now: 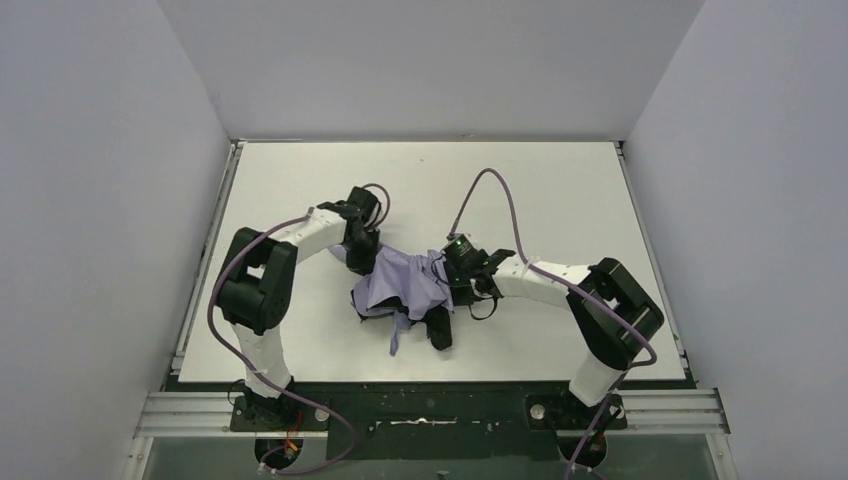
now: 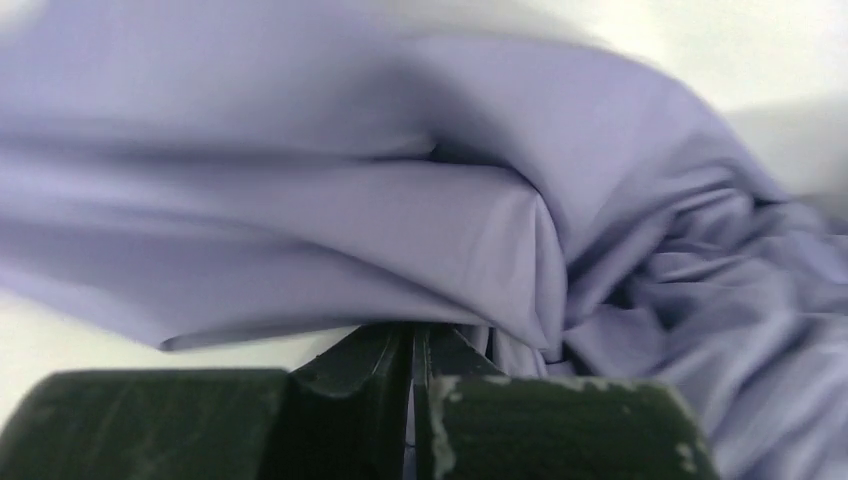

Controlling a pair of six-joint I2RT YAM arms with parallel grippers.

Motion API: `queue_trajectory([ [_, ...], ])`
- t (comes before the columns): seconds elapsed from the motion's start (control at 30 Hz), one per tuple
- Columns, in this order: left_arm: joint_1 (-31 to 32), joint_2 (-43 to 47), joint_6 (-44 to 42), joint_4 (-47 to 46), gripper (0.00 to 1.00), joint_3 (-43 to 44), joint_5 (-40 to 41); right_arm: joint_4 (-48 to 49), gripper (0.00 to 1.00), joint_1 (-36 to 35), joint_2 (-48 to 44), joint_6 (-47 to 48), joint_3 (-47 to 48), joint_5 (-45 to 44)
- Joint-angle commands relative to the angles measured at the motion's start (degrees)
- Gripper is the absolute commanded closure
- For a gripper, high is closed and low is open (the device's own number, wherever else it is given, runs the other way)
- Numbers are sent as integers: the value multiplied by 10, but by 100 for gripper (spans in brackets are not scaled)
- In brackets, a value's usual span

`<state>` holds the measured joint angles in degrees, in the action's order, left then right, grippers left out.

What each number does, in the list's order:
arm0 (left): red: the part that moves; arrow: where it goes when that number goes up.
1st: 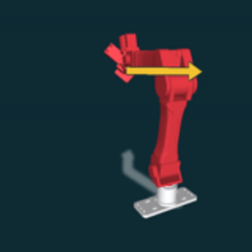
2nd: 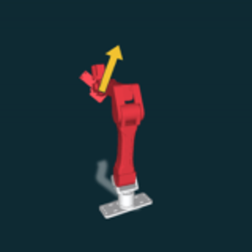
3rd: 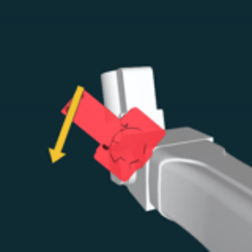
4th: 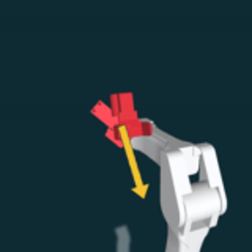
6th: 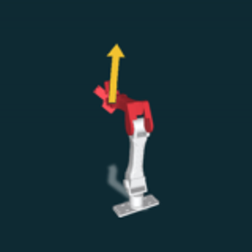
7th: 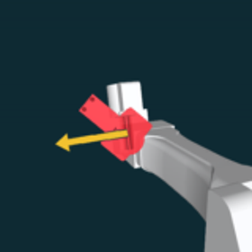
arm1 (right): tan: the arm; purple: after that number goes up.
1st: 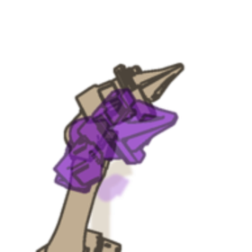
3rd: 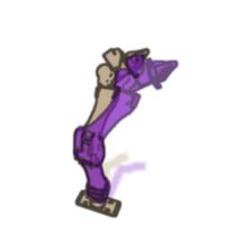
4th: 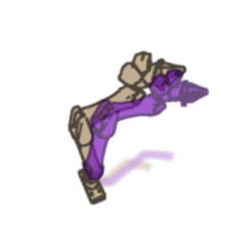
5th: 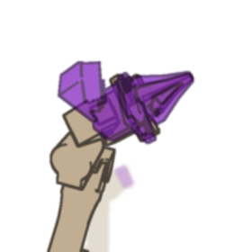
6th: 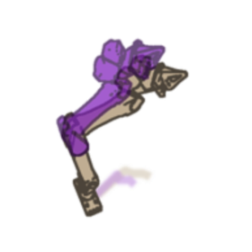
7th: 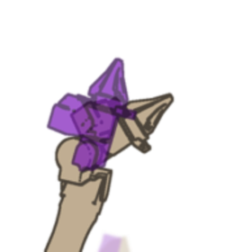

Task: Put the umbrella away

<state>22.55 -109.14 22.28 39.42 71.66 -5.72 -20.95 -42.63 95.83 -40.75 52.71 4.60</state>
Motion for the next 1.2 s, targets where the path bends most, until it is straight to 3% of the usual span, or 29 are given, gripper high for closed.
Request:
queue_trajectory([
  [0.0,75,5,83,-144,98,-36,-109,60,92,-26,28,-37,15,38],
  [0.23,126,-10,102,-255,97,-39,-167,141,90,-49,19,-48,6,72],
  [0.33,125,-6,75,-242,92,-22,-172,144,87,-50,-7,-50,-13,60],
  [0.5,109,-3,-13,-121,81,79,-124,47,77,-49,-91,-26,-40,-38],
  [0.67,54,42,-26,-99,71,92,-107,-76,64,-50,-205,18,-58,-113],
  [0.8,15,115,-34,-88,62,62,-81,-146,42,-48,-297,32,-75,-130],
  [1.0,0,261,-35,-79,45,-34,-33,-207,29,-44,-394,37,-75,-139],
  [1.17,12,401,8,-95,39,-155,-24,-222,23,-21,-401,53,-67,-132],
])
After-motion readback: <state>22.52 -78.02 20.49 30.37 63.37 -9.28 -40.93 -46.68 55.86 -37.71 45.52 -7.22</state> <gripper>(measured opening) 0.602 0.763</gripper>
